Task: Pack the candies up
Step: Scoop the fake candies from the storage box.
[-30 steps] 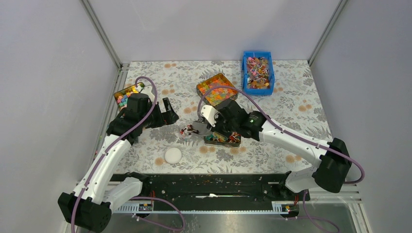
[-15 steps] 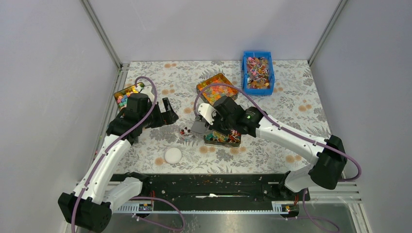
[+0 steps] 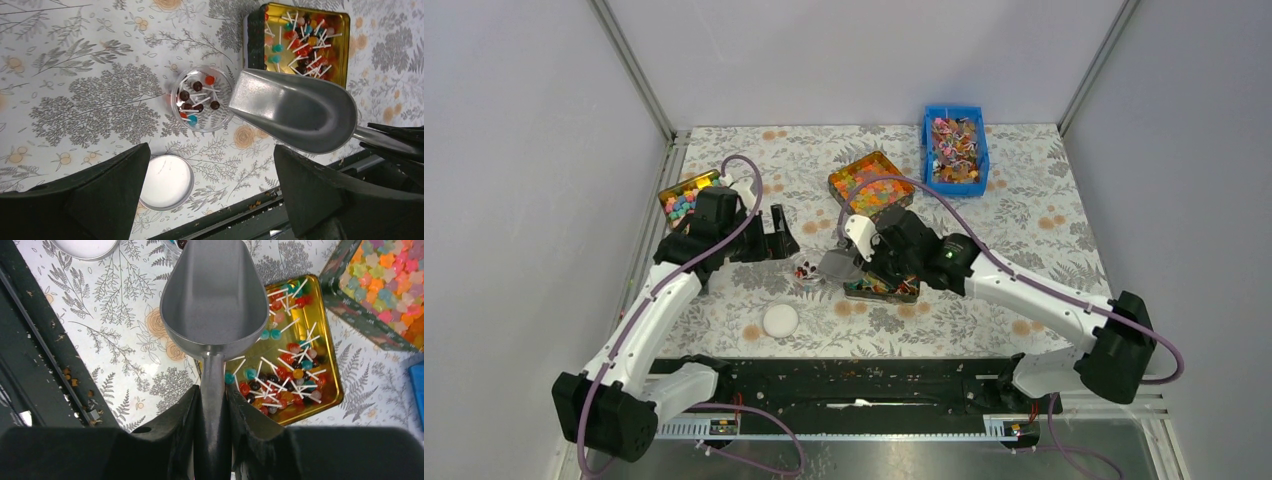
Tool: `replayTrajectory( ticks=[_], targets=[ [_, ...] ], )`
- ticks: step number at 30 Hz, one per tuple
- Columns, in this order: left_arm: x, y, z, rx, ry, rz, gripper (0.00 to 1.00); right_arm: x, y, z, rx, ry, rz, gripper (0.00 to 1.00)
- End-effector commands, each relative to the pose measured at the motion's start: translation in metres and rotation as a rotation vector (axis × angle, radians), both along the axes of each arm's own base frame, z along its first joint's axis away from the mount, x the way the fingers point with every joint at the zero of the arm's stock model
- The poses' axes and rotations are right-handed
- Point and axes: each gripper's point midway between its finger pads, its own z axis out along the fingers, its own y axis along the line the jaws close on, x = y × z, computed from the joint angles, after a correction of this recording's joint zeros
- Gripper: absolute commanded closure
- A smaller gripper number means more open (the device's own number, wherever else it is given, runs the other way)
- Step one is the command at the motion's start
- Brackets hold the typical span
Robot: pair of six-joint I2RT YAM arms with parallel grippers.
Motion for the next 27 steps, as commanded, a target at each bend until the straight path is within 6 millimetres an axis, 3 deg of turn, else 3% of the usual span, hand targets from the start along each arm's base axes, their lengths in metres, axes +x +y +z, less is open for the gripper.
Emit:
replayTrajectory(
  ticks=[1, 9, 21, 27],
  targets=[
    [0.014, -0.018, 0.023, -0.042, -0.068, -0.122, 0.01, 0.001, 0.007, 0.032, 0.172, -0.056, -0.075, 1.0],
    [0.024, -0.042, 0.014, -0.098, 0.003, -0.244, 0.02, 0.0, -0.027, 0.027, 0.218, -0.053, -0.21, 1.0],
    [0.043, -0.073, -0.012, -0.132, 0.13, -0.353, 0.02, 0.005, -0.094, 0.026, 0.307, -0.052, -0.45, 1.0],
    [0.048, -0.099, -0.021, -0.106, 0.191, -0.434, 0.09, -0.003, -0.112, 0.023, 0.269, -0.042, -0.481, 1.0]
  ],
)
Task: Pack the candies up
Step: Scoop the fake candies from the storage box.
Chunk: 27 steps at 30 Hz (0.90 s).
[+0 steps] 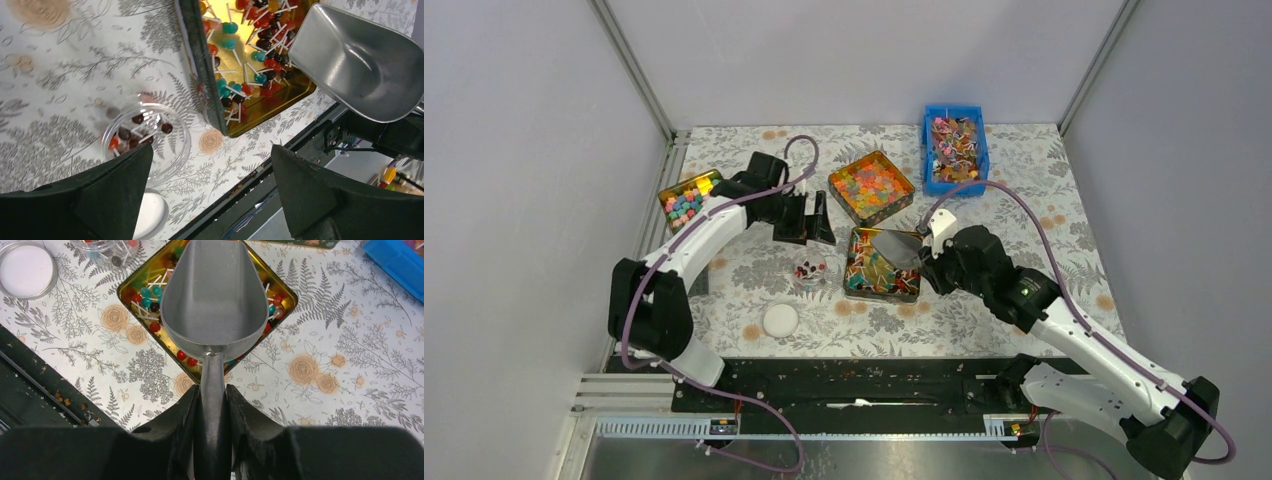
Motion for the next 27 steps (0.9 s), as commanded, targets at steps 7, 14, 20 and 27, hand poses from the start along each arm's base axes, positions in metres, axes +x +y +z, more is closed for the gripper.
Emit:
replayTrajectory(
  ticks=[7, 14, 20, 27],
  targets=[
    [0.017, -0.045, 0.006, 0.03, -0.027, -0.121, 0.13, -0.011, -0.009, 0.01, -0.016, 0.081, -0.009, 1.0],
    [0.024, -0.053, -0.011, 0.069, 0.024, -0.093, 0.23, -0.016, 0.005, 0.014, -0.023, 0.179, 0.074, 1.0],
    [0.03, -0.057, -0.023, 0.09, 0.054, -0.05, 0.3, -0.012, 0.017, 0.017, -0.036, 0.286, 0.111, 1.0],
    [0.037, -0.062, -0.032, 0.093, 0.075, -0.023, 0.37, -0.01, 0.023, 0.013, -0.104, 0.399, 0.14, 1.0]
  ],
)
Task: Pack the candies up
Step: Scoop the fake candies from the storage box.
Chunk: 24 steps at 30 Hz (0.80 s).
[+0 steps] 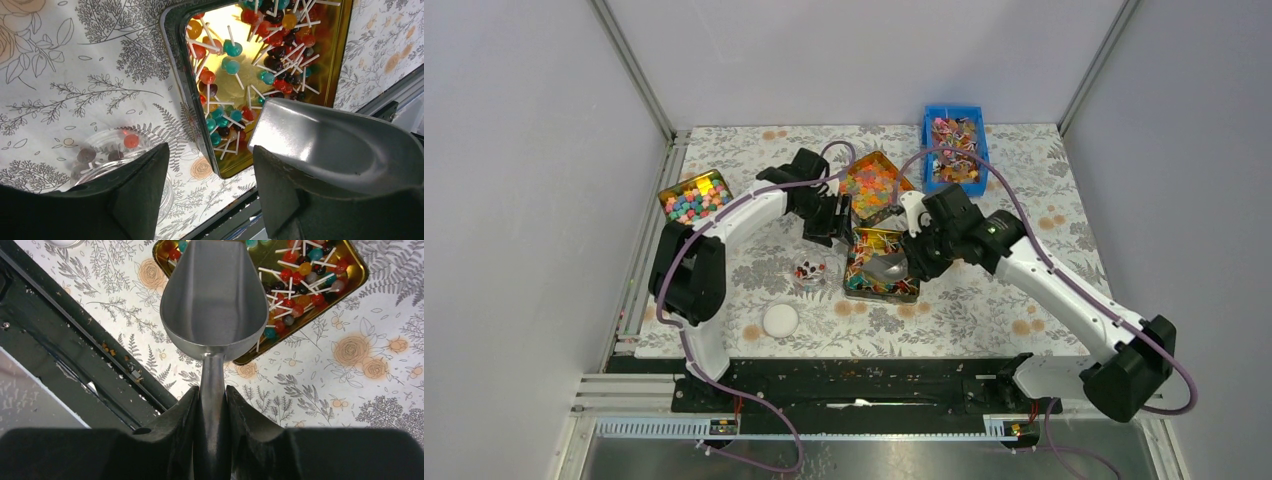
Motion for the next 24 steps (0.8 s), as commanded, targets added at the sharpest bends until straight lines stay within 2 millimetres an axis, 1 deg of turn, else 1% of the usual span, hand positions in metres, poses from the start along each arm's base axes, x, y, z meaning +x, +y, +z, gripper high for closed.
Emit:
replayTrajectory(
  ticks=[1, 5, 15, 19, 24],
  targets=[
    [0.019, -0.009, 0.007, -0.017, -0.047, 0.031, 0.38, -0.002, 0.002, 0.01, -0.01, 0.057, 0.036, 1.0],
    [0.021, -0.013, 0.001, -0.02, -0.033, 0.029, 0.44, -0.003, 0.004, 0.004, -0.031, 0.103, 0.047, 1.0],
    [0.016, -0.023, -0.02, -0.003, 0.024, 0.018, 0.51, 0.006, 0.006, -0.013, -0.089, 0.19, 0.014, 1.0],
    [0.013, -0.023, -0.028, 0.007, 0.049, 0.027, 0.58, 0.009, 0.013, -0.018, -0.086, 0.221, 0.026, 1.0],
    [0.01, -0.022, -0.034, 0.02, 0.066, 0.036, 0.68, 0.011, 0.016, -0.024, -0.116, 0.269, 0.029, 1.0]
  ],
)
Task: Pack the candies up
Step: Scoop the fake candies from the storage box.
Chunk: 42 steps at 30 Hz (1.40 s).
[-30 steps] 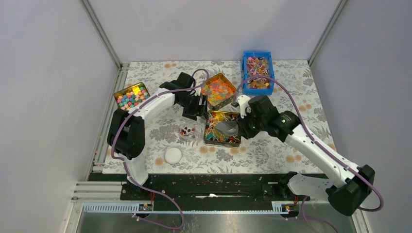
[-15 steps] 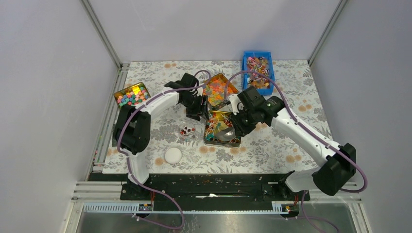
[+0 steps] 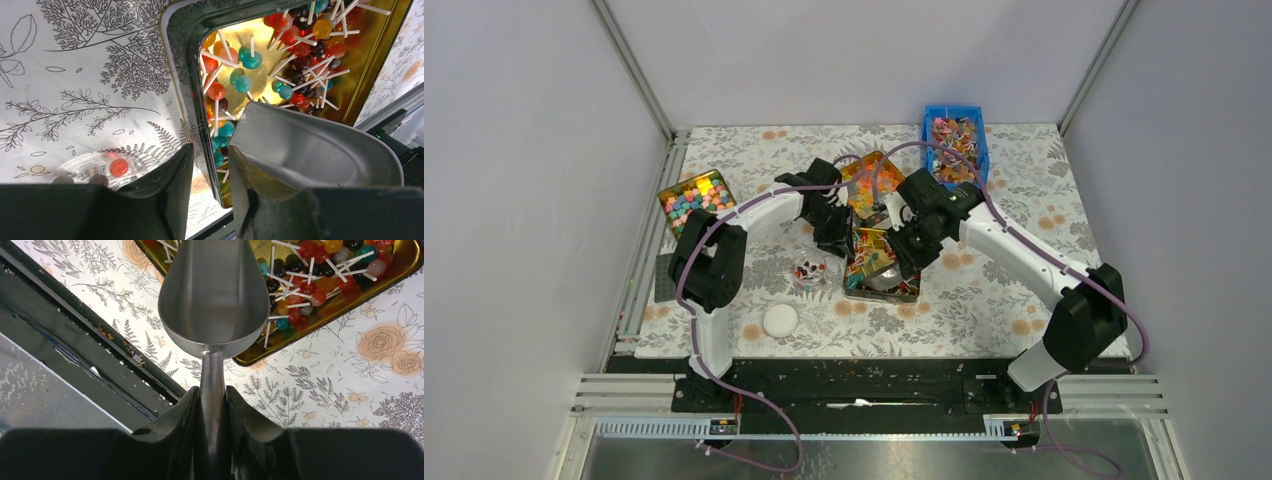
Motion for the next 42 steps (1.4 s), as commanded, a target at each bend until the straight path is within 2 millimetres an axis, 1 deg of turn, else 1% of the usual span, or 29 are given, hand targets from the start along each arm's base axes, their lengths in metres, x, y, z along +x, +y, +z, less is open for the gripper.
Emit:
replayTrajectory(
  ticks=[1, 5, 9, 10, 13, 16, 22, 28, 31, 35, 39, 42],
  targets=[
    [0.011, -0.007, 0.007, -0.017, -0.04, 0.02, 0.7, 0.002, 0.008, 0.009, 0.015, 0.046, 0.009, 1.0],
    [0.01, -0.009, 0.006, -0.033, -0.028, 0.035, 0.79, 0.005, 0.008, 0.002, -0.018, 0.076, -0.018, 1.0],
    [0.008, -0.012, 0.004, -0.048, -0.012, 0.048, 0.88, 0.01, 0.002, -0.007, -0.075, 0.078, -0.096, 1.0],
    [0.007, -0.012, 0.004, -0.049, -0.008, 0.05, 0.9, 0.01, 0.0, -0.009, -0.085, 0.084, -0.135, 1.0],
    [0.005, -0.012, 0.001, -0.045, 0.005, 0.058, 0.93, 0.011, -0.005, -0.014, -0.115, 0.085, -0.181, 1.0],
    [0.003, -0.012, -0.001, -0.044, 0.017, 0.06, 0.95, 0.007, -0.006, -0.022, -0.114, 0.091, -0.186, 1.0],
    [0.0, -0.012, -0.003, -0.046, 0.027, 0.059, 0.95, 0.002, -0.006, -0.044, -0.101, 0.07, -0.153, 1.0],
    [-0.001, -0.014, -0.004, -0.052, 0.038, 0.055, 0.96, 0.009, -0.004, -0.061, -0.084, 0.02, -0.172, 1.0],
    [-0.001, -0.015, -0.005, -0.055, 0.04, 0.053, 0.96, 0.013, -0.002, -0.068, -0.097, 0.028, -0.18, 1.0],
    [-0.001, -0.016, -0.004, -0.049, 0.042, 0.048, 0.97, 0.018, 0.007, -0.065, -0.093, 0.057, -0.19, 1.0],
    [-0.001, -0.017, -0.003, -0.051, 0.041, 0.047, 0.97, 0.025, 0.011, -0.06, -0.109, 0.069, -0.205, 1.0],
    [-0.001, -0.018, -0.003, -0.053, 0.042, 0.045, 0.97, 0.027, 0.012, -0.064, -0.119, 0.074, -0.2, 1.0]
  ],
)
